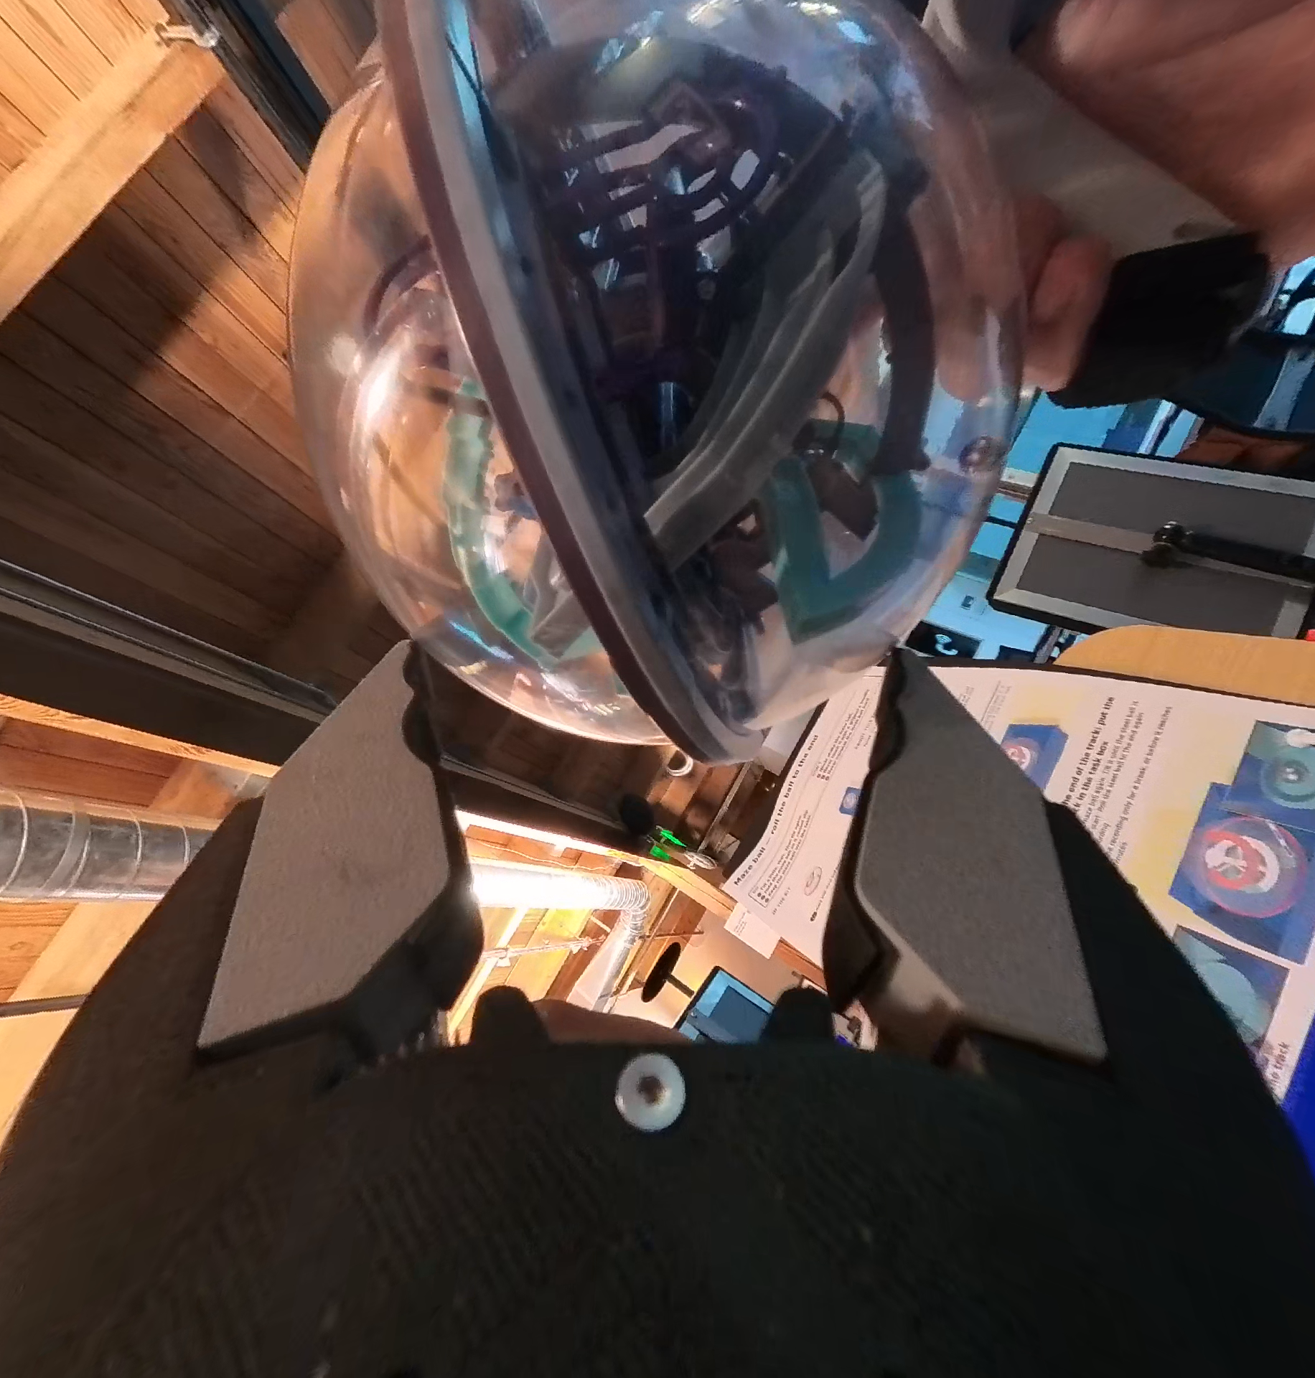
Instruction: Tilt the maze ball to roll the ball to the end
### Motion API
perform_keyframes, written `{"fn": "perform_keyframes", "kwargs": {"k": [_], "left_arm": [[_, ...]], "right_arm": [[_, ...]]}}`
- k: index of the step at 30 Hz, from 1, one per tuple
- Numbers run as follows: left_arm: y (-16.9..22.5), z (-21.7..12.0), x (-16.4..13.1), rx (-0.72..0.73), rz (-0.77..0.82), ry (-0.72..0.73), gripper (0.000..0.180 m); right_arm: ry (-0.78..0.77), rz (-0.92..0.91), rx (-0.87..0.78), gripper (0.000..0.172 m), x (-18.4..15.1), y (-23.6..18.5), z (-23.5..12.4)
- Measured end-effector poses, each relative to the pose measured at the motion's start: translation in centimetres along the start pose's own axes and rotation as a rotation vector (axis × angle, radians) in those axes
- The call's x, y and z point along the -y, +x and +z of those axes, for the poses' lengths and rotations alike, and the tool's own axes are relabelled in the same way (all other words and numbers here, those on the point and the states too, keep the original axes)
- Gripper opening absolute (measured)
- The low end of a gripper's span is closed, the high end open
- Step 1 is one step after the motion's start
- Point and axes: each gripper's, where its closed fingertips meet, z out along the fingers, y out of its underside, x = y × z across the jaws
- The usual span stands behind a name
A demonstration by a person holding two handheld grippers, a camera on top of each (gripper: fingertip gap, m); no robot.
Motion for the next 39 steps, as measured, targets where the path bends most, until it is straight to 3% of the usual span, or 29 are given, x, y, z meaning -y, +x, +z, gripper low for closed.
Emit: {"fn": "perform_keyframes", "kwargs": {"k": [17, 39], "left_arm": [[0.6, -0.3, 1.1, 0.147, 0.041, 0.064, 0.116], [1.2, 0.3, 0.0, 0.066, -0.016, 0.017, 0.116]], "right_arm": [[-0.057, -0.152, 0.076, 0.153, -0.2, -2.2, -0.7], [-0.052, -0.059, 0.012, 0.152, -0.4, -0.1, -0.6]]}}
